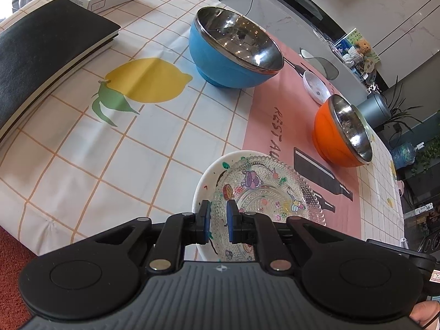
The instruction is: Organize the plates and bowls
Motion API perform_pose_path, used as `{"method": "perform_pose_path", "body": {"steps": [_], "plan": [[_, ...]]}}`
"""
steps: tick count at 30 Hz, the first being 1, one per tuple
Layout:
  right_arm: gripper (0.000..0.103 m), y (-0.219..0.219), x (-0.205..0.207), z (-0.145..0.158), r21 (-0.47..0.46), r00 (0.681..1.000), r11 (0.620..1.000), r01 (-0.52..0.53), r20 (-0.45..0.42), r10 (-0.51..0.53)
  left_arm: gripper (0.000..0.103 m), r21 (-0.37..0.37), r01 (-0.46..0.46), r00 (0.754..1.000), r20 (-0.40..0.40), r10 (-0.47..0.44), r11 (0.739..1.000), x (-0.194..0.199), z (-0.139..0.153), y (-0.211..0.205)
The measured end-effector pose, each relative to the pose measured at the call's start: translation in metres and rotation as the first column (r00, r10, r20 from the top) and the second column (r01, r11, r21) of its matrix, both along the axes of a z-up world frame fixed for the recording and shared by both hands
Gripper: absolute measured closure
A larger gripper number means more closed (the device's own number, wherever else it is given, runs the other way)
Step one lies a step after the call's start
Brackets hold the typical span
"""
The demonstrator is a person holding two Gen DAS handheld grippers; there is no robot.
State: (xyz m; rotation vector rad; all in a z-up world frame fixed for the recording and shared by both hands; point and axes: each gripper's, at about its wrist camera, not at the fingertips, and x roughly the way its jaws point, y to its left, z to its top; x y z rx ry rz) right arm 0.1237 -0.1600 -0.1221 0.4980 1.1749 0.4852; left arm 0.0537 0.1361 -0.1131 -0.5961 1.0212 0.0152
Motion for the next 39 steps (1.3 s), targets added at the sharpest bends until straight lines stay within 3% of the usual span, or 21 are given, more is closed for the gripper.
{"method": "perform_pose_path", "body": {"steps": [20,24,26,27,28,34,39], "plan": [[0.098,-0.002,-0.002,-0.004,0.004,1.0,1.0,0.01,0.012,-0.01,0.088,0.151,0.069,0.998,-0.006,-0.069,0.986,0.006,0.008,-0.017],[0.098,-0.001,-0.001,-0.004,0.002,1.0,1.0,0.009,0.012,-0.009,0.08,0.174,0.062,0.997,0.025,-0.067,0.983,0.003,0.015,-0.013],[0.098,-0.001,-0.001,-0.004,-0.001,1.0,1.0,0.008,0.014,-0.008,0.065,0.186,0.046,0.997,0.055,-0.057,0.981,0.0,0.019,-0.01],[0.098,0.0,-0.002,-0.003,-0.006,1.0,1.0,0.006,0.019,-0.006,0.054,0.185,0.039,0.997,0.06,-0.051,0.982,0.0,0.019,-0.007],[0.098,0.001,-0.002,-0.002,-0.017,1.0,1.0,0.001,0.028,-0.001,0.051,0.179,0.035,0.998,0.051,-0.045,0.983,0.001,0.017,-0.005],[0.097,0.02,-0.002,0.004,-0.125,0.991,0.991,-0.049,0.114,0.064,0.052,0.06,0.005,1.0,0.023,-0.006,0.998,-0.001,0.002,0.008],[0.095,0.034,0.001,0.007,-0.193,0.98,0.978,-0.081,0.165,0.113,0.057,0.027,0.01,1.0,0.023,-0.011,1.0,-0.003,-0.001,0.008]]}}
